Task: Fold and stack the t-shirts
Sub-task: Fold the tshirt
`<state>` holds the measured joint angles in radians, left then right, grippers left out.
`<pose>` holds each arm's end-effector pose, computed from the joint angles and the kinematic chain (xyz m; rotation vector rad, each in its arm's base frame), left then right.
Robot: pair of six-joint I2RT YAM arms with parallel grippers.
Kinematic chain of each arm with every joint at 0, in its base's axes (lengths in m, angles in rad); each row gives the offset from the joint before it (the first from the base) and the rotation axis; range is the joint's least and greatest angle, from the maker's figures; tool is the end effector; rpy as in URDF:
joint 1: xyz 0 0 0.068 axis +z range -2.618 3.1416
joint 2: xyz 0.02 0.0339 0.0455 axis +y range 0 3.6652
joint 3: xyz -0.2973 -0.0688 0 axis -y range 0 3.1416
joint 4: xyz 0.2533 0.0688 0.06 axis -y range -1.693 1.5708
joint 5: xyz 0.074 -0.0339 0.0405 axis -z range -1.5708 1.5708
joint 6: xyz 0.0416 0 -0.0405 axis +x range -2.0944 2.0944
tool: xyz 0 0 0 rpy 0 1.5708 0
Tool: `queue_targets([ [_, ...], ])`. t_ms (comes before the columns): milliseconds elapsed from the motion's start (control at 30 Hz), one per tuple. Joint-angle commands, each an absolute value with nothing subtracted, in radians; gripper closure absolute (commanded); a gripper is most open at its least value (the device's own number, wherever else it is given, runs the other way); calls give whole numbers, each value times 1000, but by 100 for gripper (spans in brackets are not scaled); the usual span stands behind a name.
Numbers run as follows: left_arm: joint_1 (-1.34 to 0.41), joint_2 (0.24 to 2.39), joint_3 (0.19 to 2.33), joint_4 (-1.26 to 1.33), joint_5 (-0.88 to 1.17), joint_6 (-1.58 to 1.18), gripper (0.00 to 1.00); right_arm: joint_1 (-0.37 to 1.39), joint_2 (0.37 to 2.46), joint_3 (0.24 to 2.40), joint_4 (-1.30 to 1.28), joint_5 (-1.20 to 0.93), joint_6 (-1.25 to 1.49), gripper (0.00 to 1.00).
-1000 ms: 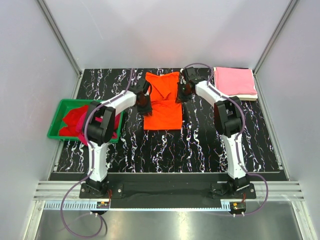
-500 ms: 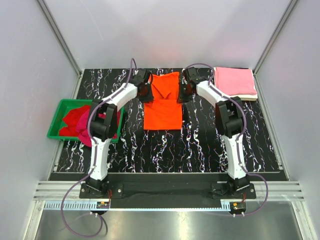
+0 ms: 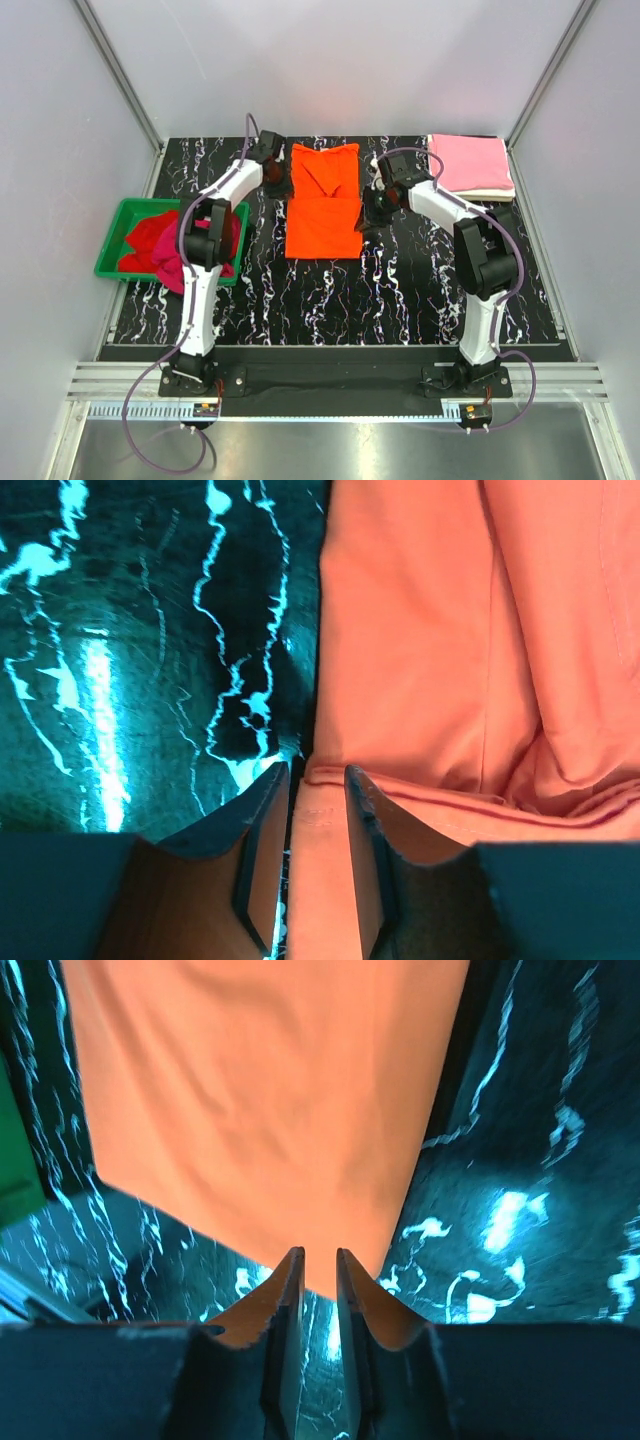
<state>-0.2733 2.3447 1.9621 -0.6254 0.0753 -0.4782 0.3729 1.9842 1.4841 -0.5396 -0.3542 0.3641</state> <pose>0.5257 -0.1506 0.1896 -0.2396 2.6099 -0.3698 0.4117 0.1766 0.2195 -0.1425 2.6838 0.7112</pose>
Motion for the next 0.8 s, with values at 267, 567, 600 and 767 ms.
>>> queue_targets([
  [267,-311,2036,1769,-646,75,-463,62,391,1957,1324,-428,-356,361,78],
  [567,-422,1872,1591,-655,97,-474,60,394,1829,1302,-472,-348,383,73],
  [600,-422,1873,1579,-652,97,-480,60,403,1829,1301,-469,-354,387,73],
  [767,-431,1901,1500,-629,118,-505,60,446,1867,1272,-440,-324,409,72],
])
